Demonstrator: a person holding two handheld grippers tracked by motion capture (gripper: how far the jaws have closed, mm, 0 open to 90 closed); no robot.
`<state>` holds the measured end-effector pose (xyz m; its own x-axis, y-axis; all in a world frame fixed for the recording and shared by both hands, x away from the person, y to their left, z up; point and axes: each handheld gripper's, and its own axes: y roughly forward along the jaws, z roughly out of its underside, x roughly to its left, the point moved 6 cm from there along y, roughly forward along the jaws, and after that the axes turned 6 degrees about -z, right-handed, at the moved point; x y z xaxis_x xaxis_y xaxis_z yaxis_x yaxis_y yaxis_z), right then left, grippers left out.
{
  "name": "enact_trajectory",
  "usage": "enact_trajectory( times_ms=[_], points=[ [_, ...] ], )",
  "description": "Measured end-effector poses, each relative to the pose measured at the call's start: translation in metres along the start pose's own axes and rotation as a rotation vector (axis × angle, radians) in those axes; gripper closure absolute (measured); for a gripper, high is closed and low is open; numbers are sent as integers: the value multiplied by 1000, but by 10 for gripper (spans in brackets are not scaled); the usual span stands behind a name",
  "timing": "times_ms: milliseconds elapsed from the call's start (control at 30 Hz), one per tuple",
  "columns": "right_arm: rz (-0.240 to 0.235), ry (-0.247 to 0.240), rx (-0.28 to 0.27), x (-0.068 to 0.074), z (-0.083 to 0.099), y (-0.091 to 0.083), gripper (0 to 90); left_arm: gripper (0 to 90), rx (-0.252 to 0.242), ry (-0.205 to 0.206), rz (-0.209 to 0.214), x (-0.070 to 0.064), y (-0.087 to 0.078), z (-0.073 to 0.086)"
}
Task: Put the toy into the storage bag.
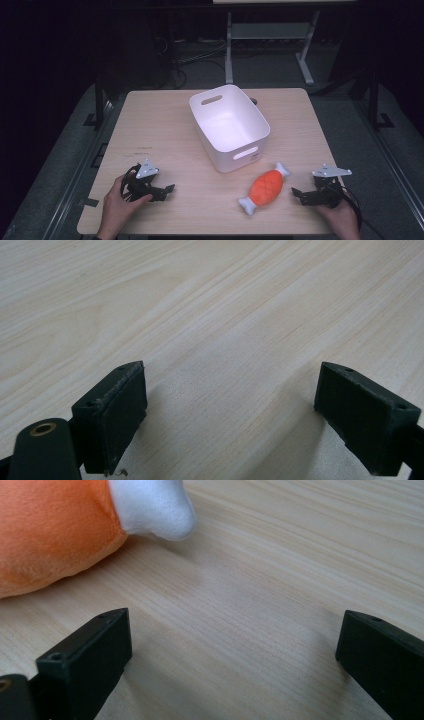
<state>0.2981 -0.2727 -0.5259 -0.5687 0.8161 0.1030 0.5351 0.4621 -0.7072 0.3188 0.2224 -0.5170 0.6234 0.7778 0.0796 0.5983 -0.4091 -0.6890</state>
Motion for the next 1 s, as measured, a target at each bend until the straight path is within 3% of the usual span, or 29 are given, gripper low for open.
enact_trajectory(
  times_ms=[333,367,433,533,633,667,700,767,1000],
  points=[
    [8,20,-7,-3,-7,-14,227,126,0,0,0,0,0,0],
    [4,27,-16,-4,-10,-17,309,126,0,0,0,0,0,0],
    [3,26,-17,-5,-11,-18,345,126,0,0,-1,0,0,0],
    [-14,25,-22,-5,-17,-25,556,126,0,0,0,0,0,0],
    [-30,17,-21,-3,-22,-28,691,126,0,1,0,0,0,0],
    [-30,17,-21,-3,-22,-28,691,127,0,1,0,0,0,0],
    [-39,7,-25,-2,-26,-30,788,126,0,1,0,0,0,0],
    [-48,-2,-23,0,-29,-31,862,126,0,0,0,0,0,0],
    [-79,-20,-28,1,-39,-33,897,126,0,0,0,0,0,0]
  ],
)
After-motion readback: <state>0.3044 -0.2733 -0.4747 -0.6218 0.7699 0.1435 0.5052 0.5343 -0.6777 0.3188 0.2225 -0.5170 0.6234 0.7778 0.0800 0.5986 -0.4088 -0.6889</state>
